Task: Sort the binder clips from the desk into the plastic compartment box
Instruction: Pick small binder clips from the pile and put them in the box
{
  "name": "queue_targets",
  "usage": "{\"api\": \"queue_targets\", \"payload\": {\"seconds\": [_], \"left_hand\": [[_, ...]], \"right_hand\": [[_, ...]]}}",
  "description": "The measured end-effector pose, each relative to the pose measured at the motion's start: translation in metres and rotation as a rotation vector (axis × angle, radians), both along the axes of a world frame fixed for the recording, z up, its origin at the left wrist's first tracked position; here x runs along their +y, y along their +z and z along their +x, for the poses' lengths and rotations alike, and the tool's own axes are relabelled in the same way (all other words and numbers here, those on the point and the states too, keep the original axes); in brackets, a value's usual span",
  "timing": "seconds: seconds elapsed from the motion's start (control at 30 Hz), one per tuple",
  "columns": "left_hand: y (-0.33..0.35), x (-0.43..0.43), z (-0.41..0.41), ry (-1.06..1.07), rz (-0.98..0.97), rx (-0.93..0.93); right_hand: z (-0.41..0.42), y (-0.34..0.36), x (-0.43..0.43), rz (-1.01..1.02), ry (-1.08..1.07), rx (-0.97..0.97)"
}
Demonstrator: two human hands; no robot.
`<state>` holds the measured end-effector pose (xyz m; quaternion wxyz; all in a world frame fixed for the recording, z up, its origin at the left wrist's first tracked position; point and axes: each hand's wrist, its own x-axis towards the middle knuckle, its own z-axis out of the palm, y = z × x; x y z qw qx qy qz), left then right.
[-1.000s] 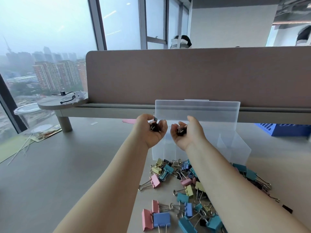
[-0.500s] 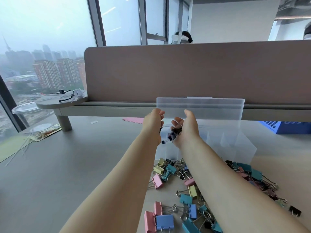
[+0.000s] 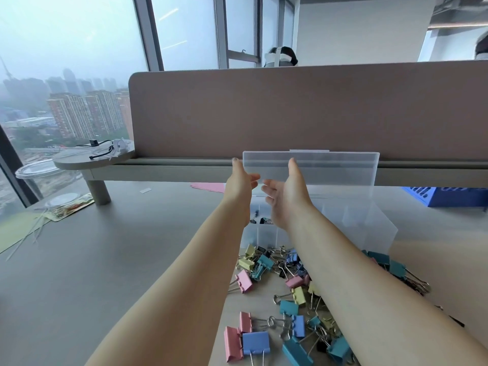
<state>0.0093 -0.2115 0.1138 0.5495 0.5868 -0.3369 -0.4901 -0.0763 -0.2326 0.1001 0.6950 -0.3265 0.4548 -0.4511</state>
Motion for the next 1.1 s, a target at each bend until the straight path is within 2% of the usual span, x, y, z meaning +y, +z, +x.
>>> {"api": "queue_targets", "payload": {"seconds": [0.23,0.3,0.4,0.5,0.6,0.77,0.9,1.0,1.1], "left_hand": [[-0.006,0.019,0.006,-0.009,-0.087,-0.083],[-0.011,0.032,0.012,-0.007,-0.127,-0.203],[-0.025,0.055,0.019,-0.030,-0.198,-0.422],[-0.049,0.072,0.028,-0.117,-0.160,-0.714],[-0.070,0.084,0.033,-0.194,-0.107,-0.987],[-0.073,0.092,0.033,-0.385,-0.062,-1.221],[-0.075,0.092,0.030,-0.412,-0.052,-1.309],[-0.077,0.093,0.026,-0.406,-0.110,-1.253],[-0.074,0.093,0.025,-0.423,-0.143,-1.226]], "right_hand": [[-0.017,0.003,0.015,-0.131,-0.005,0.002],[-0.028,-0.001,0.031,-0.237,0.003,0.139],[-0.046,-0.009,0.055,-0.476,0.069,0.479],[-0.062,-0.023,0.071,-0.674,0.191,0.842],[-0.071,-0.036,0.081,-0.736,0.339,1.141],[-0.068,-0.045,0.090,-0.738,0.398,1.251],[-0.063,-0.049,0.091,-0.841,0.426,1.511],[-0.059,-0.050,0.091,-0.846,0.449,1.563],[-0.060,-0.048,0.089,-0.818,0.461,1.531]]}}
